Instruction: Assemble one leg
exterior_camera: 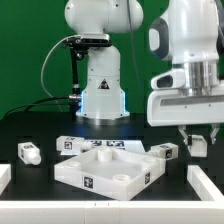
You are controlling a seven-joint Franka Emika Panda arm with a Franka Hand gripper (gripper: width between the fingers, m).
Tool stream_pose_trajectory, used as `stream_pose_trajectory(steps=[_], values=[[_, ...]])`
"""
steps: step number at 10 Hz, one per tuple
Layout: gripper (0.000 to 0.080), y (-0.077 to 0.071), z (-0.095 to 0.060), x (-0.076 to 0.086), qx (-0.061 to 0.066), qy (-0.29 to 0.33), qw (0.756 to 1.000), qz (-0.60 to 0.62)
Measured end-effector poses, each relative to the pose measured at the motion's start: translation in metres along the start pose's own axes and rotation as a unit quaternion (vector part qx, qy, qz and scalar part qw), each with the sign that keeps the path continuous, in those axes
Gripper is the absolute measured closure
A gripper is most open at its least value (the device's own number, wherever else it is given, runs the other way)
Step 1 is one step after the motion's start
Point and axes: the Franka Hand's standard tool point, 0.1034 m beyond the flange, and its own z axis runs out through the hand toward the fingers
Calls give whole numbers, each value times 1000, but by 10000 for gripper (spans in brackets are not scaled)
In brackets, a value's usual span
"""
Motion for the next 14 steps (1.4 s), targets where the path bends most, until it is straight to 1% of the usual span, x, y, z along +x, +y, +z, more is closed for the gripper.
stream_pose_trajectory(steps=[3, 8, 10, 11, 12, 13, 14], values=[[518, 4, 17, -7, -4, -6, 1000, -1], [518, 7, 28, -13, -9, -16, 1000, -3], [518, 8, 30, -14, -9, -17, 1000, -3], [435, 8, 30, -14, -9, -18, 1000, -3], [435, 8, 30, -15, -9, -18, 1000, -3], [253, 8, 30, -15, -9, -18, 1000, -3], [182, 8, 29, -15, -10, -19, 1000, -10]])
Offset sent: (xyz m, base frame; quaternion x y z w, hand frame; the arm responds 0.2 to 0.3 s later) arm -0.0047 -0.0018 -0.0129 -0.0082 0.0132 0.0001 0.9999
